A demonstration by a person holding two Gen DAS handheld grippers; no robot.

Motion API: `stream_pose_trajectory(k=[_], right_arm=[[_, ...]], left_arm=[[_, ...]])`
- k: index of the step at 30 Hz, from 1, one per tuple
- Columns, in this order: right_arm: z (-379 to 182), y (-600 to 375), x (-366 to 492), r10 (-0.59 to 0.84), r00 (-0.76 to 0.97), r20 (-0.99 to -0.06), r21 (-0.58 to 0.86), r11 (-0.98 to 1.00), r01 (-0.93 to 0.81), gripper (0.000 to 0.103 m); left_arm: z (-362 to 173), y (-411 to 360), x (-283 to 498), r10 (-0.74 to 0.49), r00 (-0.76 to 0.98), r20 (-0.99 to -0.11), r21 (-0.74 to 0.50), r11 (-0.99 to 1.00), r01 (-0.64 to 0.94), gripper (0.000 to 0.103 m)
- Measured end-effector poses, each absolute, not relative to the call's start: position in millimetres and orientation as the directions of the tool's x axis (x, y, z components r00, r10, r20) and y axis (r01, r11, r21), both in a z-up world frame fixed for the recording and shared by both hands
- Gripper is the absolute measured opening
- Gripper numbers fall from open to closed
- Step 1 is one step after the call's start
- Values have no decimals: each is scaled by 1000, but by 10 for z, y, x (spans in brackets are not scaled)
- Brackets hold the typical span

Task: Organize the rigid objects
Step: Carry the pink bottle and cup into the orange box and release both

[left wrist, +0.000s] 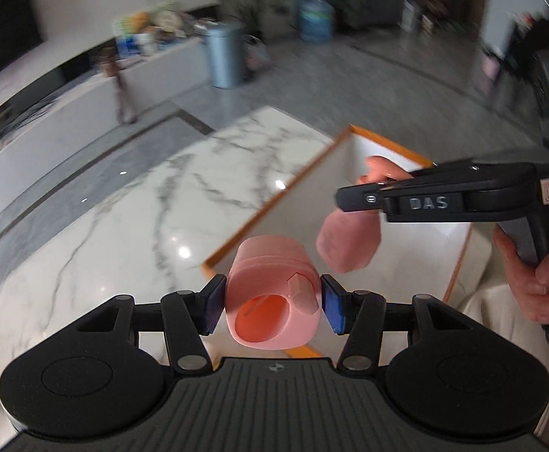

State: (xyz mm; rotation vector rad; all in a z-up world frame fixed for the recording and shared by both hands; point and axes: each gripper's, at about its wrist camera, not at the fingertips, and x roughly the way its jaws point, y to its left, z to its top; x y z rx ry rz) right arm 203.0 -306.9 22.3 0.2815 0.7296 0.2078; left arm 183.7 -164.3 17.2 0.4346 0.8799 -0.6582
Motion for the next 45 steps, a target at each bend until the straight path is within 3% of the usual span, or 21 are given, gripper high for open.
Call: stream_pose_trajectory(k=[10, 18, 26, 34, 45], right_arm=[[-227, -3296, 2407, 313, 673, -670, 368, 927, -64, 27], [-555, -3307, 2723, 344, 630, -696, 416, 909, -38, 27], [-698, -3225, 2881, 364, 599, -713, 416, 908, -57, 27], [-736, -3137, 2915, 367, 586, -723, 394, 915, -87, 27], [-758, -2930, 3056, 372, 549, -748, 319, 928, -194, 27]], left_arm=[[-500, -2285, 2331, -164, 291, -943, 162, 536, 829, 61], [-952, -2463, 2487, -23, 253, -967, 222, 408, 886, 61], [-1152, -2416, 2592, 18, 247, -969, 231, 422, 876, 61], [-1147, -2293, 2641, 6, 328, -945, 296, 449, 843, 70], [-596, -1859, 2484, -197, 422, -885, 196, 664, 722, 75]])
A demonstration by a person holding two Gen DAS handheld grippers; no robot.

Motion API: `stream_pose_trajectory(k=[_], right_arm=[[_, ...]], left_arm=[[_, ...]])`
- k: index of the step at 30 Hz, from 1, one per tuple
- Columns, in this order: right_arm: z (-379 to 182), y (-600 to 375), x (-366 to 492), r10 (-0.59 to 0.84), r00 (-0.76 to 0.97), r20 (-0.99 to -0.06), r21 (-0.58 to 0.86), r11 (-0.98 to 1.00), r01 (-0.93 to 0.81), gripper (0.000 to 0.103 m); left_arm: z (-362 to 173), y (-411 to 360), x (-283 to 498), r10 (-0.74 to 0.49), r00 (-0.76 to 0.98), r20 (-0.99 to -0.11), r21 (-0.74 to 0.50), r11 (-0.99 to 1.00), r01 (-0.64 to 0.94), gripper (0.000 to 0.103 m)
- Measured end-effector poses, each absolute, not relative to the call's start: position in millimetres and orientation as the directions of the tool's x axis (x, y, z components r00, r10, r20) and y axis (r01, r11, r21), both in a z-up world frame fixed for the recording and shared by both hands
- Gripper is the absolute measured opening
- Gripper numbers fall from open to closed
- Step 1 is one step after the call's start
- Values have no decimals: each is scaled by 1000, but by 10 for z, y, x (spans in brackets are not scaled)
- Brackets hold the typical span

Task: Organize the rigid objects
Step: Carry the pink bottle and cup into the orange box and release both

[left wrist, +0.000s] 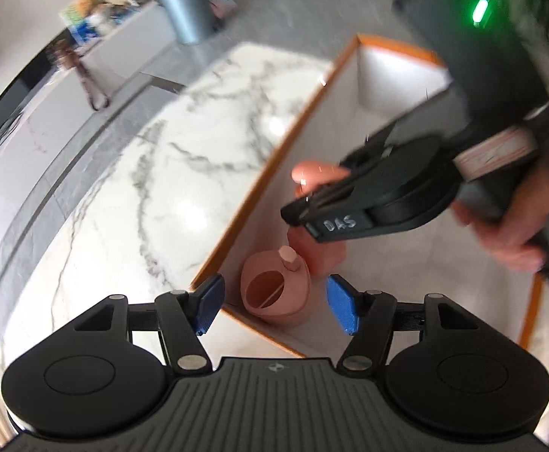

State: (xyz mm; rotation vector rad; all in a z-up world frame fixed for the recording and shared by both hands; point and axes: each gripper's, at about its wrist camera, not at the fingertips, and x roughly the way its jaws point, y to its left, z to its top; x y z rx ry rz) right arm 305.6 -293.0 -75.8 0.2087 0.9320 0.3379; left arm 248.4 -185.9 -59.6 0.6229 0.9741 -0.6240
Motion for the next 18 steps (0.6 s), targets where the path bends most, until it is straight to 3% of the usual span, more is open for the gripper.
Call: stream_pose_trajectory(k=[8, 13, 18], right_arm=[[-768, -2743, 3104, 358, 541, -761, 247, 931, -269, 31], [-742, -2699, 3068, 367, 515, -775, 238, 924, -300, 36], [-667, -2750, 2978, 372, 512, -774, 233, 920, -316, 54]], left_arm=[[-453, -1572, 2389, -225, 419, -880, 29, 853, 520, 74], [-462, -1356, 2326, -296, 365, -882, -120, 893, 434, 57], [-566, -1290, 2304, -347, 358, -867, -193, 896, 401, 37]])
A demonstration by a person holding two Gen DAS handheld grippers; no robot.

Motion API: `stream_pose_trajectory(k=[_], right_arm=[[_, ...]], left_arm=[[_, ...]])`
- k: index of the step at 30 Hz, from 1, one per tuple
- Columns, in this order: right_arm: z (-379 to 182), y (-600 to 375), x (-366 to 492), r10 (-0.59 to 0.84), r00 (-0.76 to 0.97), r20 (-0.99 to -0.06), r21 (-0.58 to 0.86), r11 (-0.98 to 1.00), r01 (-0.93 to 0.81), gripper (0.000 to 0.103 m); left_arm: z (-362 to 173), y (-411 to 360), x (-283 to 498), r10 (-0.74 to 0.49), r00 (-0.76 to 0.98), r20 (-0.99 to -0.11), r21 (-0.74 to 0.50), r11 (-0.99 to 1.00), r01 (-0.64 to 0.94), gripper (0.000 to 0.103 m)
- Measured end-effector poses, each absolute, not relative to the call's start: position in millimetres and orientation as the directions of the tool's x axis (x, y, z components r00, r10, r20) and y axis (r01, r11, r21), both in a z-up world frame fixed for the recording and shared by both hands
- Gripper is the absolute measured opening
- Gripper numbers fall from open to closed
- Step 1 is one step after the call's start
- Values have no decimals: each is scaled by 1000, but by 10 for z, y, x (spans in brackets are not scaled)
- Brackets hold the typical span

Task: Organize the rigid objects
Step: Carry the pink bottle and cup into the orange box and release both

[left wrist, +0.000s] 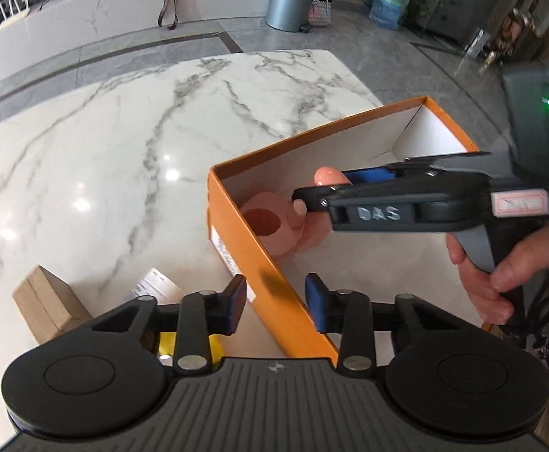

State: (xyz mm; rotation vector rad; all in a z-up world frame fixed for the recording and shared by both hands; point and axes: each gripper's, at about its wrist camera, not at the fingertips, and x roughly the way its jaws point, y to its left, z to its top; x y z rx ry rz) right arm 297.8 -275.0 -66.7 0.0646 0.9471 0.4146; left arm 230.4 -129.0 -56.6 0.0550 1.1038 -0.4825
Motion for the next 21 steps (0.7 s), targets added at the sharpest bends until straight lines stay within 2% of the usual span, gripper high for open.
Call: stream_pose_trajectory(k=[2, 5, 11, 14, 17, 21], right_arm=[[-624, -2796, 2906, 374, 509, -775, 224, 916, -331, 60], [-600, -2870, 2810, 399, 481, -781, 237, 901, -363, 60], [-786, -2718, 2774, 377, 365, -851, 169, 856, -489, 59], [-848, -2614, 2871, 397, 274, -876, 200, 816, -543, 59], [-868, -2467, 2925, 334, 289, -897, 106, 799, -592, 60], [-929, -2411, 3019, 312, 298, -902, 86, 807, -585, 61]], left_arm=[[-588, -1275, 2307, -366, 356, -860, -213, 891, 402, 32], [-641, -1273, 2312, -382, 359, -852, -230, 888, 398, 27], [-661, -1261, 2309, -397, 358, -845, -253, 887, 387, 24], [-656, -1264, 2315, -399, 356, -845, -256, 887, 385, 24], [-644, -1272, 2303, -399, 354, -846, -255, 886, 388, 24], [-635, -1269, 2284, -399, 353, -846, -254, 884, 392, 24]])
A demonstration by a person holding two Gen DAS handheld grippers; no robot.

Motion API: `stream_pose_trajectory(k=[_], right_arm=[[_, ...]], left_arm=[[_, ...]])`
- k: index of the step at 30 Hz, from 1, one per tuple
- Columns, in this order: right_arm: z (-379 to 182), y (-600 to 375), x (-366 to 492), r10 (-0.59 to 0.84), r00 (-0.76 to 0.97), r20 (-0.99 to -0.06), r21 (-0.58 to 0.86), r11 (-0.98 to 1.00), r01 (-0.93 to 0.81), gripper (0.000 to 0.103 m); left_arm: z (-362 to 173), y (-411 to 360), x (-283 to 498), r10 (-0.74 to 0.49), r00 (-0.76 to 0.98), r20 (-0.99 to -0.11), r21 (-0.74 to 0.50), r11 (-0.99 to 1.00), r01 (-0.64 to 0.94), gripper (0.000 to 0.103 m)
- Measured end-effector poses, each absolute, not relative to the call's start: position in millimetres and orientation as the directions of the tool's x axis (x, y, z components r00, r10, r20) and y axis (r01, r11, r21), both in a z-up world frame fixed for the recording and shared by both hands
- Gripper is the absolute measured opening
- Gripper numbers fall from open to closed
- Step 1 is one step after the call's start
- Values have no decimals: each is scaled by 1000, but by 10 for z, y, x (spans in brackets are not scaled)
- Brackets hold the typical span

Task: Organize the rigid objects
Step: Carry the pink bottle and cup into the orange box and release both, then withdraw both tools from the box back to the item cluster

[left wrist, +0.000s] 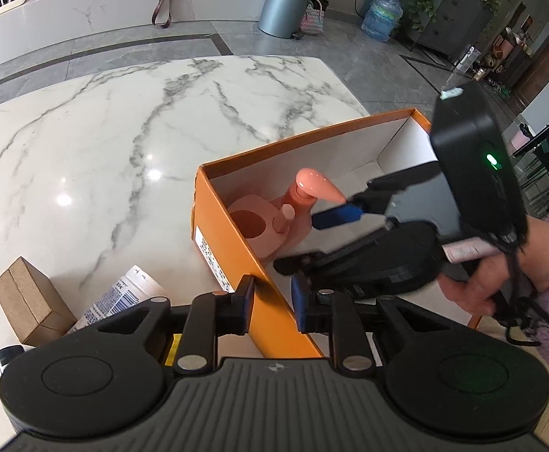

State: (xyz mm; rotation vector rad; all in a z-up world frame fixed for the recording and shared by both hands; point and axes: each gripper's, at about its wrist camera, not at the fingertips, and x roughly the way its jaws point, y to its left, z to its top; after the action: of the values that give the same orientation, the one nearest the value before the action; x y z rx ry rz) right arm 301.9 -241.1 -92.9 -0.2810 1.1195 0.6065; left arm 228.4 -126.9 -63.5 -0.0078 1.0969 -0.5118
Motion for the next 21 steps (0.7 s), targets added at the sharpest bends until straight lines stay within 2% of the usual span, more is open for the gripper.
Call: stream_pose_trajectory(k=[8, 13, 14, 16, 18, 21], right_arm=[[-991, -2397, 3048, 287, 301, -909, 76, 826, -559, 60], [-914, -2515, 2974, 340, 282, -897, 160, 845, -510, 57], [-908, -2533, 2974, 369, 260, -892, 204, 843, -497, 47], [-906, -2534, 2963, 417, 235, -878, 266, 834, -484, 36], [-903, -2485, 2957, 426, 253, -869, 264, 830, -491, 29], [-911, -2417, 2958, 451, 275, -849, 275, 822, -498, 11]], left_arm=[[-614, -1260, 2263, -405, 350, -845, -265, 884, 385, 24], [-605, -1256, 2258, -407, 350, -844, -267, 884, 384, 24], [-601, -1258, 2255, -406, 351, -844, -265, 884, 385, 24], [-587, -1254, 2252, -404, 353, -844, -265, 885, 382, 24], [-579, -1240, 2258, -404, 355, -843, -267, 888, 375, 21], [-573, -1229, 2281, -404, 351, -845, -268, 887, 377, 20]])
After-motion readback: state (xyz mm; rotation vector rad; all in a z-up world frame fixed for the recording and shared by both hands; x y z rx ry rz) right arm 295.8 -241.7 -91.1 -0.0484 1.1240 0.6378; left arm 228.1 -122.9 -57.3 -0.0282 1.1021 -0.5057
